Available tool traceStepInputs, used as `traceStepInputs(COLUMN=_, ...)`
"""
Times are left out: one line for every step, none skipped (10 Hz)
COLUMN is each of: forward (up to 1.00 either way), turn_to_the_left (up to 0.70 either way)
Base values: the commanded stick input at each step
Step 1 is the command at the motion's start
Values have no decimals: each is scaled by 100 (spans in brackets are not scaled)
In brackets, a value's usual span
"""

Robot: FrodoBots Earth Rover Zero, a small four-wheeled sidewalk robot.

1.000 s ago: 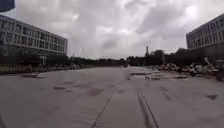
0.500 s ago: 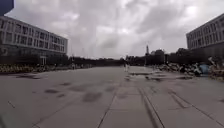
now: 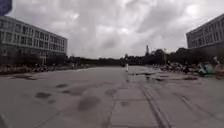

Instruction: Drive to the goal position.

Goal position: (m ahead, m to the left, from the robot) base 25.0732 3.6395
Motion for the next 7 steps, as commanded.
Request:
traceStepInputs(forward=70, turn_to_the_left=0)
traceStepInputs(forward=70, turn_to_the_left=0)
traceStepInputs(forward=70, turn_to_the_left=0)
traceStepInputs(forward=70, turn_to_the_left=-26)
traceStepInputs(forward=70, turn_to_the_left=-34)
traceStepInputs(forward=70, turn_to_the_left=-30)
traceStepInputs(forward=70, turn_to_the_left=-20)
